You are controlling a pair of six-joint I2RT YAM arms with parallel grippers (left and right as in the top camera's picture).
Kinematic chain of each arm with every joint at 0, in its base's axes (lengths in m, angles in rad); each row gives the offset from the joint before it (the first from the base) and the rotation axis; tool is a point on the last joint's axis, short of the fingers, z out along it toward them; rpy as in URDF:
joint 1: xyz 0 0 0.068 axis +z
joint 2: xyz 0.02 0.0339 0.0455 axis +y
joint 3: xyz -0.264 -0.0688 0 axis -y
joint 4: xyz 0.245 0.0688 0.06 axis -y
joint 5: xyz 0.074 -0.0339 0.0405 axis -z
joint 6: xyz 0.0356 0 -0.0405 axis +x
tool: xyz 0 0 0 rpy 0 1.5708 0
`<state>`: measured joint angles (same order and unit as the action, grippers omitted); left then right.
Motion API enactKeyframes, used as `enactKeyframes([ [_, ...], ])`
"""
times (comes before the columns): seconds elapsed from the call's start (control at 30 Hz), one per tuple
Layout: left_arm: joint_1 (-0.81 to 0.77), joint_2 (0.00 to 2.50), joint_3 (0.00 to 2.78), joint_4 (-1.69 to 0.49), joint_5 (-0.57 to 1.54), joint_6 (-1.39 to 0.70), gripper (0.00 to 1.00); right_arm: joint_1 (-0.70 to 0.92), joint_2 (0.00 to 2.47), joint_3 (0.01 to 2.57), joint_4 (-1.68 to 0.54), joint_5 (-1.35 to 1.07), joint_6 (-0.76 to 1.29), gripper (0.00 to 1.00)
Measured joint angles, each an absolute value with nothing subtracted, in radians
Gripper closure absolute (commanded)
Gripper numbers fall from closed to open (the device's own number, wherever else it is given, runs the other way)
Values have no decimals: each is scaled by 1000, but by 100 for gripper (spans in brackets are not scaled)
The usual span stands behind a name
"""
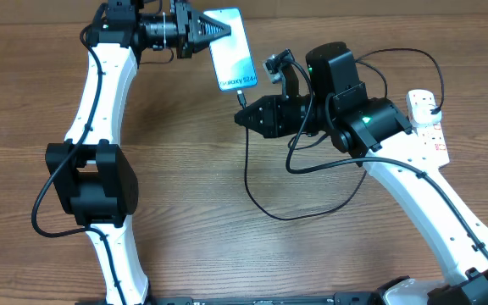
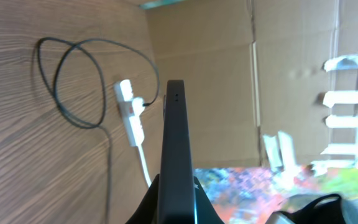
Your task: Plug charger to phone and switch on socket
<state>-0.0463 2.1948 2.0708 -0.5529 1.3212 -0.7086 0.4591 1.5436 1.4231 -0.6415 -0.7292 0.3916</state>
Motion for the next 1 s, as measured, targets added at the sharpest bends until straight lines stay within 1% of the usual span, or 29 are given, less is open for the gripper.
enactKeyframes([
  [0.2, -46, 2195, 2071, -405, 1335, -924, 96, 459, 1544, 1423, -560, -747, 426, 96],
  [0.43, -46, 2195, 2071, -380, 1348, -1078, 96, 457, 1544, 1423, -530, -755, 438, 96],
  [0.63, -46, 2195, 2071, -369, 1367, -1129, 96, 452, 1544, 1423, -527, -712, 438, 96],
  [1.0, -60, 2195, 2071, -368, 1399, -1147, 96, 450, 1544, 1423, -516, -646, 438, 96],
])
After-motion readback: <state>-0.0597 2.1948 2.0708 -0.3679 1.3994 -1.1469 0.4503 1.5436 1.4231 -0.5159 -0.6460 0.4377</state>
